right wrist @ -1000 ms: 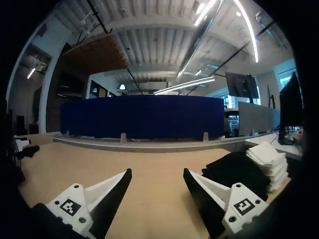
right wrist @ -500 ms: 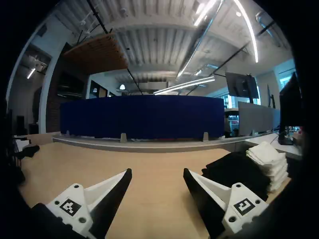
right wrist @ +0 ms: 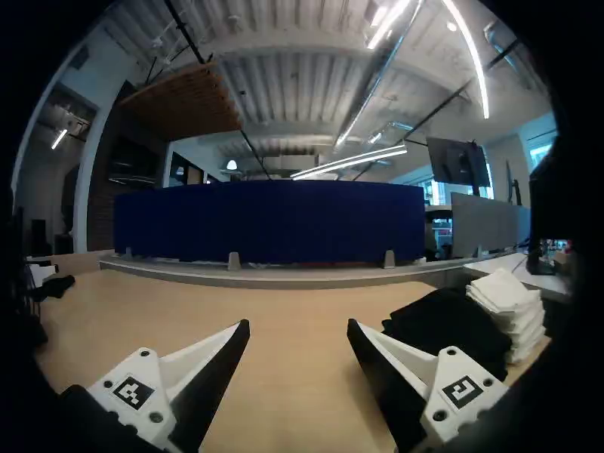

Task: Fold towel

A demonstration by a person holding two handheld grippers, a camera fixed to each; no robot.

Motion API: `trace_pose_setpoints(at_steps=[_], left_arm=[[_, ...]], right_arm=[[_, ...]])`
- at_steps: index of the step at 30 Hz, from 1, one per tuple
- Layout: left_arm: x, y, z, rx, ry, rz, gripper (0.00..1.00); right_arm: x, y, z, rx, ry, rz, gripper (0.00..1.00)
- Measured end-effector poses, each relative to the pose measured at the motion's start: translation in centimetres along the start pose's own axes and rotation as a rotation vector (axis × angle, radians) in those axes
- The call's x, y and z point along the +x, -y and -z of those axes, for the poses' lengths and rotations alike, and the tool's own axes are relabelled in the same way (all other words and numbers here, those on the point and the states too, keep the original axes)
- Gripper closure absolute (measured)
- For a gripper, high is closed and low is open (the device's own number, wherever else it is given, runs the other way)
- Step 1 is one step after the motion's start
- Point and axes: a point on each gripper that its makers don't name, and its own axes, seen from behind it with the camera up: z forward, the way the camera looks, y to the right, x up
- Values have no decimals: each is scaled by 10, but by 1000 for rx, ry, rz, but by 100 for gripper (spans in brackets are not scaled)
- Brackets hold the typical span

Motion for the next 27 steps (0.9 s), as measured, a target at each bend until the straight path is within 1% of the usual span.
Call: trace_pose_setpoints(at_steps=[27], left_arm=[[0, 1, 0, 0, 0, 1, 5]], right_arm=[[1, 0, 2, 0, 0, 0, 0]])
